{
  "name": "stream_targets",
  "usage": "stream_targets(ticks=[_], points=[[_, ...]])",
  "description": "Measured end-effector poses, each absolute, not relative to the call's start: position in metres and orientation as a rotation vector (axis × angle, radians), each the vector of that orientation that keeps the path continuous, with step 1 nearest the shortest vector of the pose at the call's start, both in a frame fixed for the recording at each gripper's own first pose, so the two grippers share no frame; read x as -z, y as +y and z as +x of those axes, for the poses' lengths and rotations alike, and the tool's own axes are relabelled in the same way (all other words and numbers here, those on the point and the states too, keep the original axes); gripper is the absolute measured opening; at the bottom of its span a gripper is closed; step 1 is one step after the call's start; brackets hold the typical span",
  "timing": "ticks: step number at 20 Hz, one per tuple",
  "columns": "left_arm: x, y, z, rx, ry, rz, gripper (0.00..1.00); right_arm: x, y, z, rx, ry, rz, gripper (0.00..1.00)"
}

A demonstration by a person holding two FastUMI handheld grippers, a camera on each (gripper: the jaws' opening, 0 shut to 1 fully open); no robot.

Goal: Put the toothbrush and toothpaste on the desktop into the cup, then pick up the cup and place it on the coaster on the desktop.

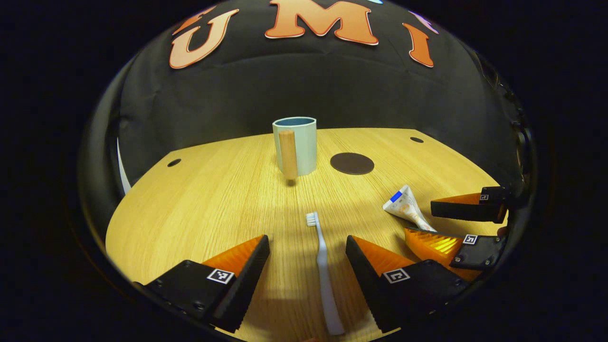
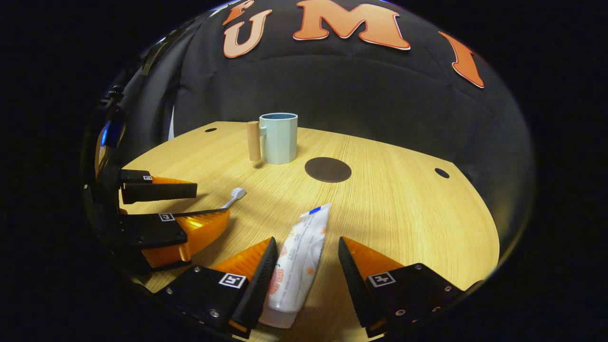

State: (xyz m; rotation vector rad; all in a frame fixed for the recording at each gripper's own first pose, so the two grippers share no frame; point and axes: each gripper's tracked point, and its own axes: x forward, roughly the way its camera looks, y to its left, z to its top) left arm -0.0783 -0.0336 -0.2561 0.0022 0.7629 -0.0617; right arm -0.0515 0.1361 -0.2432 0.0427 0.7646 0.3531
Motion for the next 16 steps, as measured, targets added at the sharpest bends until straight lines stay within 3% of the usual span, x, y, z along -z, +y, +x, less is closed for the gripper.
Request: stream_targets(ticks=[5,6,7,8,9,10,13,15,16], points=[[0.255,-0.041,-0.079,0.082,0.787,-0.005,0.96,0.244,0.134,-0.049,-0.345,0.782,0.042,0.51],[0.256,-0.045,-0.079,0.087,0.797,0.002,0.84,0.245,0.13,-0.047,-0.325,0.792,0.048,0.35],[0.258,-0.047,-0.08,0.092,0.806,0.009,0.84,0.246,0.128,-0.046,-0.315,0.803,0.068,0.31],[0.258,-0.048,-0.079,0.091,0.815,0.013,0.72,0.25,0.124,-0.047,-0.308,0.818,0.095,0.24],[0.256,-0.049,-0.081,0.096,0.824,0.016,0.62,0.25,0.121,-0.047,-0.304,0.827,0.124,0.22],[0.253,-0.047,-0.078,0.082,0.826,0.016,0.59,0.249,0.12,-0.047,-0.303,0.835,0.154,0.18],[0.256,-0.047,-0.084,0.064,0.852,0.023,0.18,0.248,0.119,-0.046,-0.308,0.849,0.248,0.13],[0.259,-0.048,-0.083,0.062,0.849,0.012,0.18,0.243,0.116,-0.042,-0.299,0.832,0.262,0.13],[0.256,-0.05,-0.085,0.068,0.847,0.003,0.13,0.238,0.114,-0.039,-0.296,0.808,0.256,0.13]])
